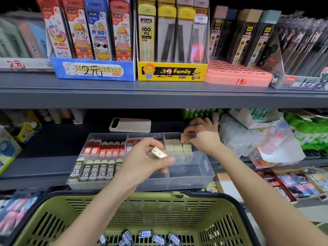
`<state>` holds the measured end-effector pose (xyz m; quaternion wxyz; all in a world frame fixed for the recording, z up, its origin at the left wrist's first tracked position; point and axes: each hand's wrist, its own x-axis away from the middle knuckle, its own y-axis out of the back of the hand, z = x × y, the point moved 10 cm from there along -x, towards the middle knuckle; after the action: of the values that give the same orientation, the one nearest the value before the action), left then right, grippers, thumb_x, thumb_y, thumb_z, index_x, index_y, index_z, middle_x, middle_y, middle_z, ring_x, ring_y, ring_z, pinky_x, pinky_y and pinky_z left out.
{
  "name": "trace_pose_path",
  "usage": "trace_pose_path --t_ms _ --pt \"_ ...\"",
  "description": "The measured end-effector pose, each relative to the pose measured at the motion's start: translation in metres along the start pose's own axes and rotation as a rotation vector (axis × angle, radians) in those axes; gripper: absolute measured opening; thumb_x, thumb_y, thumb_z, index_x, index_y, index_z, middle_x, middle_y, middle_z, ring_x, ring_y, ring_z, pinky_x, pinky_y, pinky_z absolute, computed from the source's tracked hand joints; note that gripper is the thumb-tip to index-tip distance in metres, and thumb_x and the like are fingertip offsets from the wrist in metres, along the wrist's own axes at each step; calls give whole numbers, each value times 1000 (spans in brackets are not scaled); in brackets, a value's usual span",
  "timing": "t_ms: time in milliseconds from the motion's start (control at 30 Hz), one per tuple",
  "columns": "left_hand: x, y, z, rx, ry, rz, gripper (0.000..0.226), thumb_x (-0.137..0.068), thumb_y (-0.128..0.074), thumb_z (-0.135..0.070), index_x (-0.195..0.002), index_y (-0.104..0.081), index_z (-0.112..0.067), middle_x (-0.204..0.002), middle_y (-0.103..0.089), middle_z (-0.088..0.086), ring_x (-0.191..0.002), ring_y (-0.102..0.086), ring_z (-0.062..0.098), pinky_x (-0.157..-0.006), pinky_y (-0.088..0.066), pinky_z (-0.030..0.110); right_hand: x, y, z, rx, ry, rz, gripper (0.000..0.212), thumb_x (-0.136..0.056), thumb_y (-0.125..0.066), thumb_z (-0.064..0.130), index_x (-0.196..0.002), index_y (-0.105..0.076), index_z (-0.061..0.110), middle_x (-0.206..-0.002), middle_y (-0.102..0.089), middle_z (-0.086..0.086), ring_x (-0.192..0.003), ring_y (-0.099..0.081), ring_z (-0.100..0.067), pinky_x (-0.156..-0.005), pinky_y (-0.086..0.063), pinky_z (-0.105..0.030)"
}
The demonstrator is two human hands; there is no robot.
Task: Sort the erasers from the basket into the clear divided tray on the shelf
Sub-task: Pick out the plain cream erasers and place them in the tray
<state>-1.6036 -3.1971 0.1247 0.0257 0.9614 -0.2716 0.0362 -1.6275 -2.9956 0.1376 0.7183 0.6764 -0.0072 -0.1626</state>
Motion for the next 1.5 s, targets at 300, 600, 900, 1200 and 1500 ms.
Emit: trace_pose_path --t_ms 300,600,900,1200,1500 --pt "-12 2 2 0 -32 -32 18 -81 -71 -2 -95 -67 -14 -97 -72 7 -85 -72 20 -80 -55 27 6 -35 -10 -63 -77 222 26 -95 -42 40 -103 -67 40 -145 -39 6 -131 -27 -29 -102 -17 -42" --pt "-23 -9 -3 61 -28 -95 16 -82 -71 -11 -91 -62 -2 -84 -74 10 -72 -72 20 -70 -57 21 34 22 5 -599 55 -5 22 -92 -54 33 -108 -69 28 -114 -60 15 -113 -51 -3 -101 -37 -31" --pt "-29 -46 8 261 100 -20 30 -86 -63 -29 -95 -66 0 -68 -70 8 -56 -65 11 -53 -50 18 88 68 28 -742 273 -138 36 -77 -74 23 -110 -60 20 -99 -62 5 -90 -56 -7 -82 -46 -22" --pt "-15 -39 -27 -815 -408 -163 31 -91 -53 -41 -111 -63 -20 -109 -63 -9 -105 -53 10 -91 -37 25 54 74 -10 -252 113 -286 29 -79 -72 28 -105 -71 16 -101 -69 1 -93 -56 -19 -79 -37 -27" --pt "6 -45 0 -1044 -499 -33 43 -93 -43 -52 -120 -61 -23 -121 -55 -6 -118 -41 13 -101 -26 28 22 -1 -11 -73 126 177 33 -83 -64 45 -113 -66 33 -114 -65 15 -119 -40 -14 -110 -17 -38"
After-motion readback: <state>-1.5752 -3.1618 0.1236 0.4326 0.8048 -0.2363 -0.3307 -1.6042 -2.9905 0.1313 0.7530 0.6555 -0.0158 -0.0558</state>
